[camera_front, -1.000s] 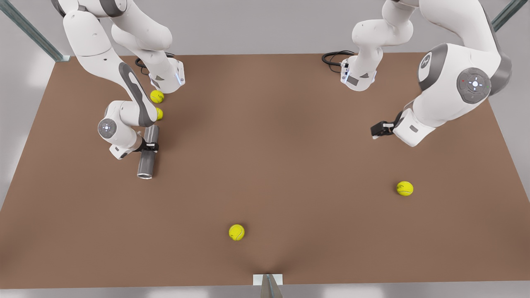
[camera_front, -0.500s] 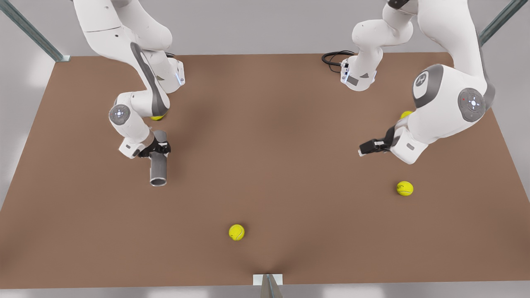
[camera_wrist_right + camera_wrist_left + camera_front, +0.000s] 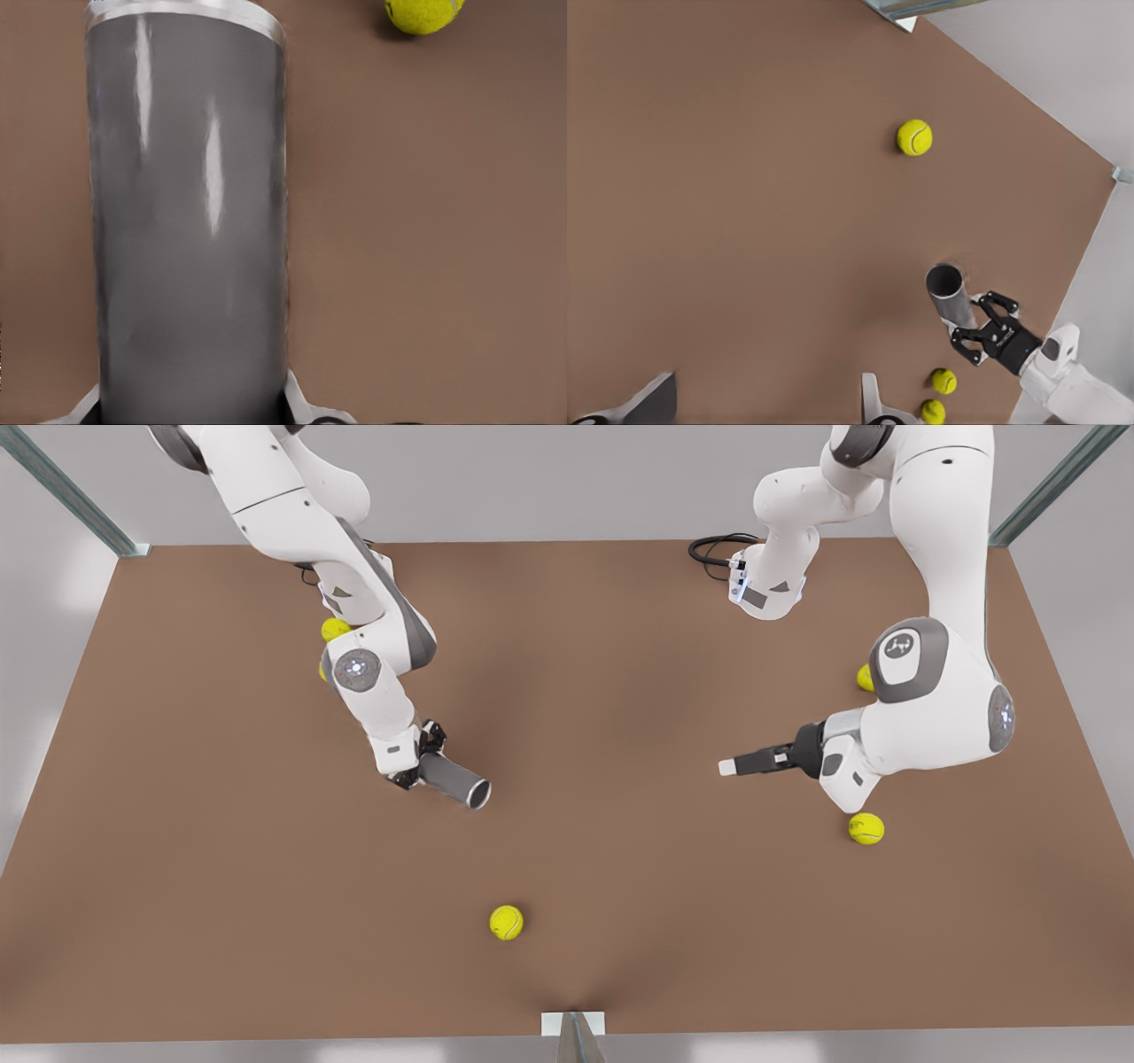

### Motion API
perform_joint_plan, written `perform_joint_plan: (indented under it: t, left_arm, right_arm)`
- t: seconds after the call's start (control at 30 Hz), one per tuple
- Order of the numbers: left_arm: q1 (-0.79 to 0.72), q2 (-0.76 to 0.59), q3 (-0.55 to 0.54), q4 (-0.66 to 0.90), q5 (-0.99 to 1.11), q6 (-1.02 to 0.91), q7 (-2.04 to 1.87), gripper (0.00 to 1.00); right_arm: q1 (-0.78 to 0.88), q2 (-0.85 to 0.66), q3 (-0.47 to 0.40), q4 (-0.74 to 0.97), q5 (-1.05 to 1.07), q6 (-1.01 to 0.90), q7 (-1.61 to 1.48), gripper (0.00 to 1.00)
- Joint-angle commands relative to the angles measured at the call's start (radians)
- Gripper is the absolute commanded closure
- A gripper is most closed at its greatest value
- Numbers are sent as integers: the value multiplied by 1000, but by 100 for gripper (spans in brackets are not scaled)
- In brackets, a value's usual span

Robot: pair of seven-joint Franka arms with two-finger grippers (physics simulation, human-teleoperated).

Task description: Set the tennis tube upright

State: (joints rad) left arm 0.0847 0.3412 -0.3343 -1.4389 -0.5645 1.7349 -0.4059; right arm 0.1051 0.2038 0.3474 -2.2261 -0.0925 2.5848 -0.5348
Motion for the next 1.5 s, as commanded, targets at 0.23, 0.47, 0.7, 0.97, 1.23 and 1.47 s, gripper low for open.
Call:
perform_joint_plan:
  t: [0.23,0.47,0.7,0.97,1.23,1.47]
  left_arm:
    - [6,59,6,15,12,29,6,1]
    - [9,70,6,17,11,29,6,1]
    - [6,219,-3,44,-15,29,216,1]
    - [-11,257,-130,-66,-135,330,259,1]
    - [-3,318,-129,-64,-124,345,315,1]
    - [18,337,-132,-121,-130,400,404,1]
  right_arm:
    - [356,138,-188,186,-18,-8,-149,25]
    - [726,336,-398,413,2,11,-129,25]
    - [732,468,-442,491,-15,87,-174,0]
    - [720,450,-438,490,-4,86,-172,0]
    - [700,456,-439,442,-12,18,-171,0]
    - [706,496,-441,444,-7,14,-168,0]
